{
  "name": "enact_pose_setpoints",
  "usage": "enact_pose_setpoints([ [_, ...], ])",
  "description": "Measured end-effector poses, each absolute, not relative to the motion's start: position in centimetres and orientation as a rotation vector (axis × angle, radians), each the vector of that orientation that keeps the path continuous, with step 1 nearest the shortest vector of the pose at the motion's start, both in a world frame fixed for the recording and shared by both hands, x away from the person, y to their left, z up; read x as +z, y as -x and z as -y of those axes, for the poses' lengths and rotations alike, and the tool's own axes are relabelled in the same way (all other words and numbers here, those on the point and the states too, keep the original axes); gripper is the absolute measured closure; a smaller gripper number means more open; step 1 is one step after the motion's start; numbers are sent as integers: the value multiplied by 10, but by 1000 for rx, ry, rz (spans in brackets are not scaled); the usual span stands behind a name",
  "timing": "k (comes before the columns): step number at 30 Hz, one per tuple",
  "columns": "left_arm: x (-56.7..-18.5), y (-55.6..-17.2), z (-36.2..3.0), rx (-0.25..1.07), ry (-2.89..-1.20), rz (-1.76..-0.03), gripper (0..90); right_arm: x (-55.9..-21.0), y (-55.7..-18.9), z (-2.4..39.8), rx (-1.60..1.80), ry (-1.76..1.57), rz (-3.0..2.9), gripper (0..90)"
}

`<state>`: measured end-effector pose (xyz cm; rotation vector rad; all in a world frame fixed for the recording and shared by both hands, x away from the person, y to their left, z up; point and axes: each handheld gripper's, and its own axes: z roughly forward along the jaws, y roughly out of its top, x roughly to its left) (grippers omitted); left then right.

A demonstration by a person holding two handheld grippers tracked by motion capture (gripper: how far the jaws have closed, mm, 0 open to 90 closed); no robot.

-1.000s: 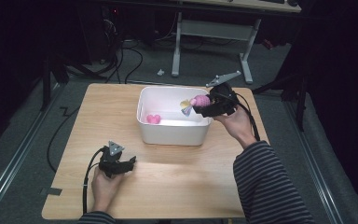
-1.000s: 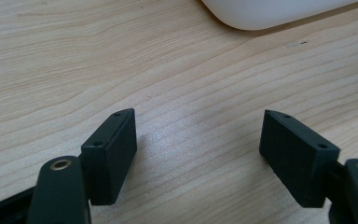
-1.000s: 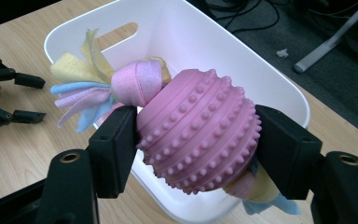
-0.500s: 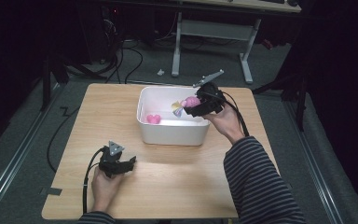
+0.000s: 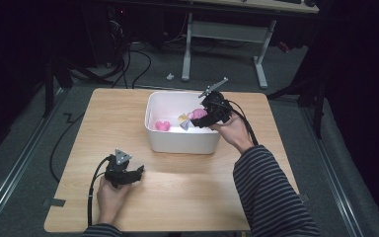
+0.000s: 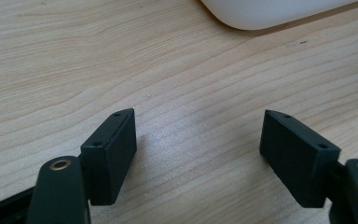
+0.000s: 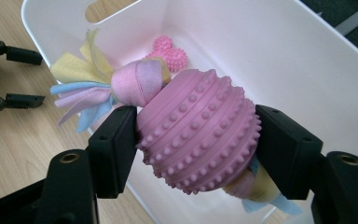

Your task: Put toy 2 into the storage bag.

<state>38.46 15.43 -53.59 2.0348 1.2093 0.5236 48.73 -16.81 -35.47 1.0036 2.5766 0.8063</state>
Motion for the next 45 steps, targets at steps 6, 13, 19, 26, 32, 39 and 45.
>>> enact_pose_setpoints([
  [6,-536,-385,-154,524,-2035,-1209,276,-360,-487,166,779,-1021,-2599,333],
  [13,-536,-385,-154,524,-2035,-1209,276,-367,-486,166,775,-1041,-2630,331],
  [19,-536,-385,-154,523,-2034,-1210,276,-368,-486,165,760,-1068,-2643,323],
  [26,-536,-385,-154,522,-2034,-1210,273,-362,-481,166,816,-1048,-2624,285],
  [32,-536,-385,-154,523,-2035,-1209,272,-352,-471,177,890,-1034,-2559,297],
  [39,-536,-385,-154,523,-2035,-1209,272,-339,-452,205,959,-1042,-2465,319],
  [45,-536,-385,-154,523,-2035,-1209,273,-333,-441,226,1011,-1066,-2402,330],
])
